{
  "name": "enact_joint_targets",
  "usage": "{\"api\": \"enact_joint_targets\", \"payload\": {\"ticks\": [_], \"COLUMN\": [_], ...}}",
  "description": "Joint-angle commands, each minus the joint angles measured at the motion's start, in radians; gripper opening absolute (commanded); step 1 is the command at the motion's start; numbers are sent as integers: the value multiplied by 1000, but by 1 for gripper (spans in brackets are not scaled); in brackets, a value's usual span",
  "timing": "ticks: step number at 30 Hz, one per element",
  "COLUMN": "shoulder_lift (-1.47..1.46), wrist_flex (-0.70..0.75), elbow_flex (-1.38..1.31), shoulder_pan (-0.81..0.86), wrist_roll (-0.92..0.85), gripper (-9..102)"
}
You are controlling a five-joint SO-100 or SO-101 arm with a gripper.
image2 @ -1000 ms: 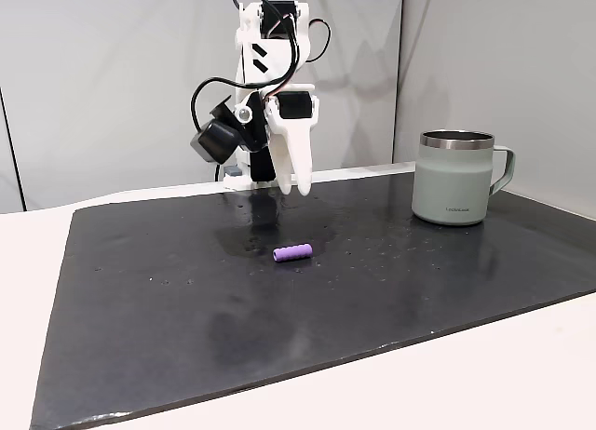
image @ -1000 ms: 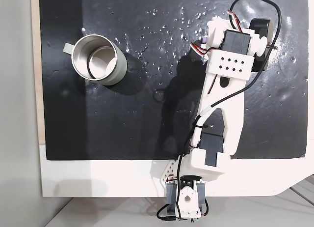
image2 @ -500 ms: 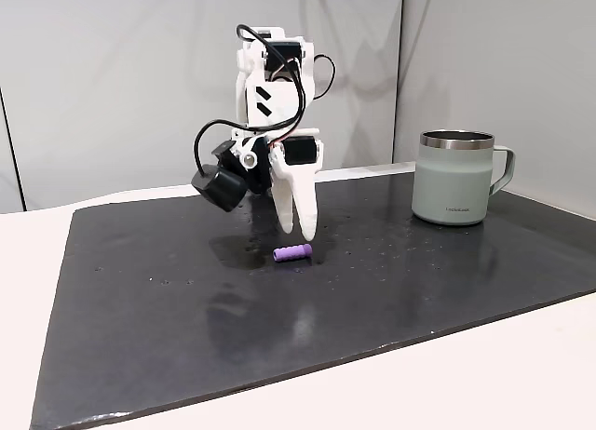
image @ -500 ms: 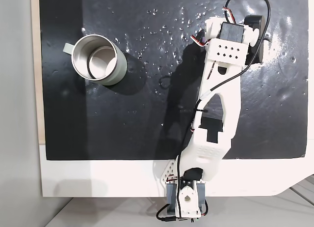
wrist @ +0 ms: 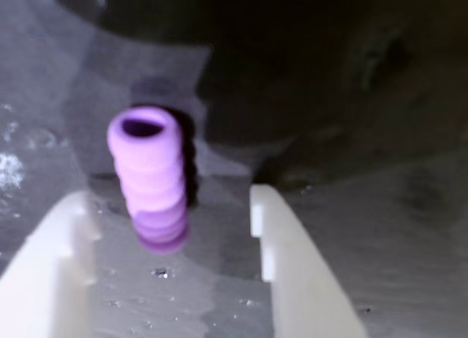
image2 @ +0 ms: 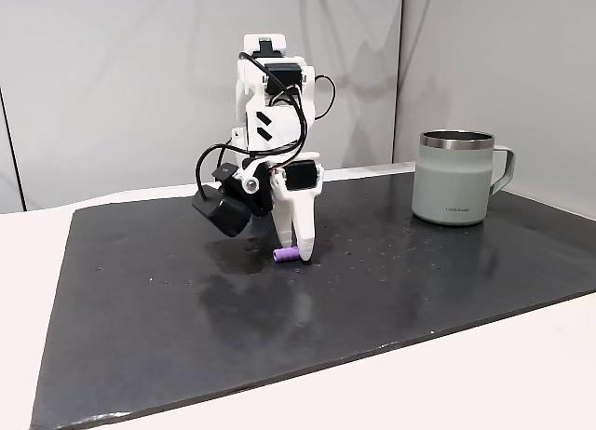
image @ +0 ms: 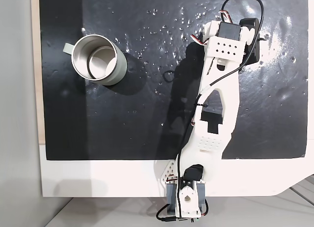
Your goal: Grasp a pengrip and put it in the cup.
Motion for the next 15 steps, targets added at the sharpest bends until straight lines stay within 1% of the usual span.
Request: {"api": "enact_joint_targets", "payload": {"ticks": [1, 8, 12, 15], "shoulder_lift": [-2, -15, -15, -5], "wrist_flex": [-26, -20, -8, 40], "elbow_flex": [-57, -63, -71, -117], "shoulder_pan": [37, 54, 52, 48], "wrist_roll": [-14, -14, -8, 17], "gripper": [14, 1, 0, 0]}}
